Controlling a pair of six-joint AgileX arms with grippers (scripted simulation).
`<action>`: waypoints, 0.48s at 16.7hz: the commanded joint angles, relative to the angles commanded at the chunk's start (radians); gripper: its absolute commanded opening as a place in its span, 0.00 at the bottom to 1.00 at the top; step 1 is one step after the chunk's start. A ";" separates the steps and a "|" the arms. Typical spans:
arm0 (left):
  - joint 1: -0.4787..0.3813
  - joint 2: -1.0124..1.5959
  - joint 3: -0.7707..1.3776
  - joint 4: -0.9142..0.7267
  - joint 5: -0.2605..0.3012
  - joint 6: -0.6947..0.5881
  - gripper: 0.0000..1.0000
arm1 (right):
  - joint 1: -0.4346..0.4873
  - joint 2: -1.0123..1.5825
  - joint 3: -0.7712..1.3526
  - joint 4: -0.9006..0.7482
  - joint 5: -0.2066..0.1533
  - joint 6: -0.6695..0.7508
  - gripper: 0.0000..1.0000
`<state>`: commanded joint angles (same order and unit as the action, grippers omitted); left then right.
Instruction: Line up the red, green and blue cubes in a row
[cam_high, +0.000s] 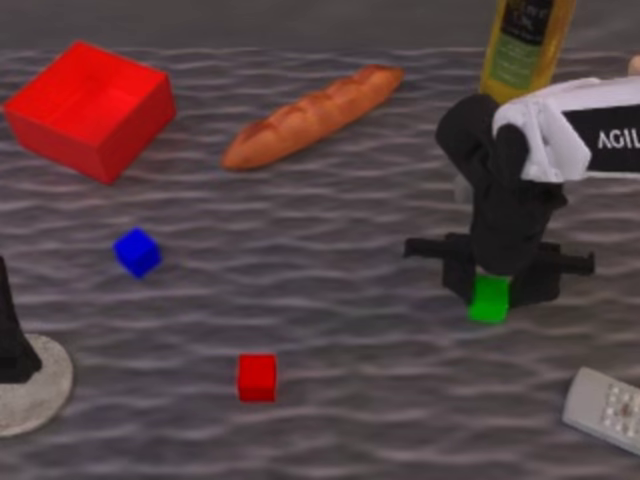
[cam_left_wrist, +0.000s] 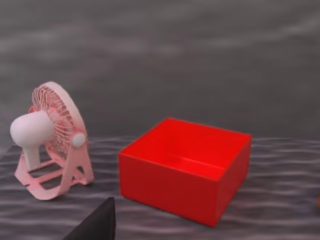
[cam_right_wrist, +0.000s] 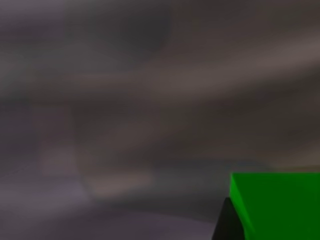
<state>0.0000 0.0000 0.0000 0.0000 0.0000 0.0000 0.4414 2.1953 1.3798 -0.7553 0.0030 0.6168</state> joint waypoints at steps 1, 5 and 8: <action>0.000 0.000 0.000 0.000 0.000 0.000 1.00 | 0.000 0.000 0.000 0.000 0.000 0.000 0.00; 0.000 0.000 0.000 0.000 0.000 0.000 1.00 | 0.001 -0.062 0.037 -0.070 0.019 -0.012 0.00; 0.000 0.000 0.000 0.000 0.000 0.000 1.00 | 0.007 -0.103 0.094 -0.175 0.019 -0.015 0.00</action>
<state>0.0000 0.0000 0.0000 0.0000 0.0000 0.0000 0.4481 2.0926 1.4734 -0.9299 0.0220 0.6015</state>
